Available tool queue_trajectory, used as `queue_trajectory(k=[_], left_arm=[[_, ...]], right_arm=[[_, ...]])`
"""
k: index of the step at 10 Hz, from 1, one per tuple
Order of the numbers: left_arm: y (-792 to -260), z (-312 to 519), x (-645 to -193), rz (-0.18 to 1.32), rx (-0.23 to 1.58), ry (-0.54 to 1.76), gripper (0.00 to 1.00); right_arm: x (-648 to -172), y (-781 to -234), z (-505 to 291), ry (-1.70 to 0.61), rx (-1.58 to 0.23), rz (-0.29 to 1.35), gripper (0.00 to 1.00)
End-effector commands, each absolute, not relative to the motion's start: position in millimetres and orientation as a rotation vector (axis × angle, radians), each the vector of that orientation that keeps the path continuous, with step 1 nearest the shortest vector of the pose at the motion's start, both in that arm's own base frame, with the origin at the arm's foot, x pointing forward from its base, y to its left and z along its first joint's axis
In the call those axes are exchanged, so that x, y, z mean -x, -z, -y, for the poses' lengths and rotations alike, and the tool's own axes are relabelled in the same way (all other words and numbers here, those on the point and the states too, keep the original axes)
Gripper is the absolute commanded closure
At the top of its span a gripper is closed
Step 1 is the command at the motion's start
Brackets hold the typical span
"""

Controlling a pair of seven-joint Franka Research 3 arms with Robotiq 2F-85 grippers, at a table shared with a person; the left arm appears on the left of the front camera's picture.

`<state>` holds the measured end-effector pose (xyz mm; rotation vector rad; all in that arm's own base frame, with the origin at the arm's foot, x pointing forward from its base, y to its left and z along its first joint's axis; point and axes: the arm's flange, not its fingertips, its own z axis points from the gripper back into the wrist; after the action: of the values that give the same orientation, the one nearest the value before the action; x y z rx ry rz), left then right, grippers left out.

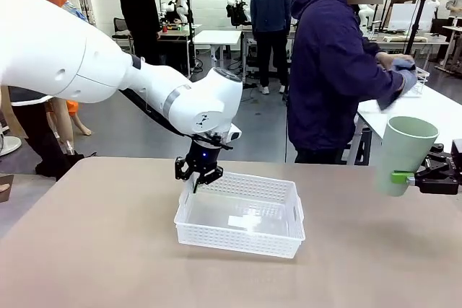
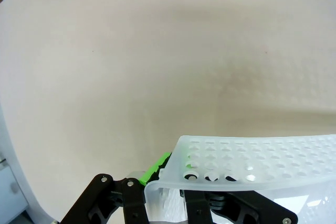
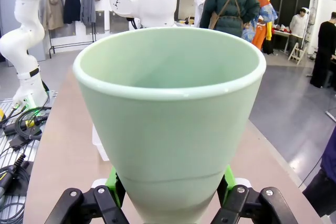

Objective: Clean and organize the cups into the basket.
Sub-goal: Pick up the Organizing basket and move it to the center of the table, then pick up the Reusable plastic cup from the right side of the table and place it inside the Organizing basket.

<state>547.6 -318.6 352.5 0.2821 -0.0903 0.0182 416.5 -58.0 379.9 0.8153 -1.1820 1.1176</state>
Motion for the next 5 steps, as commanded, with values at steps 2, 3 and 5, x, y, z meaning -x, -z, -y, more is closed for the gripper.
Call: queue_trajectory(k=[2,3,5], left_arm=[[-349.6,324.0,-543.6,0.094,-0.293,0.004,1.0],[-349.6,324.0,-543.6,0.094,-0.293,0.004,1.0],[-349.6,324.0,-543.6,0.094,-0.293,0.004,1.0]], right_arm=[[-416.2,-381.4,56.7,-1.125,-0.81,1.199,0.87],[-416.5,-379.9,58.1,-1.118,-0.815,1.182,0.19],[-422.1,-435.1,-8.1,-1.36,-0.709,1.001,0.19]])
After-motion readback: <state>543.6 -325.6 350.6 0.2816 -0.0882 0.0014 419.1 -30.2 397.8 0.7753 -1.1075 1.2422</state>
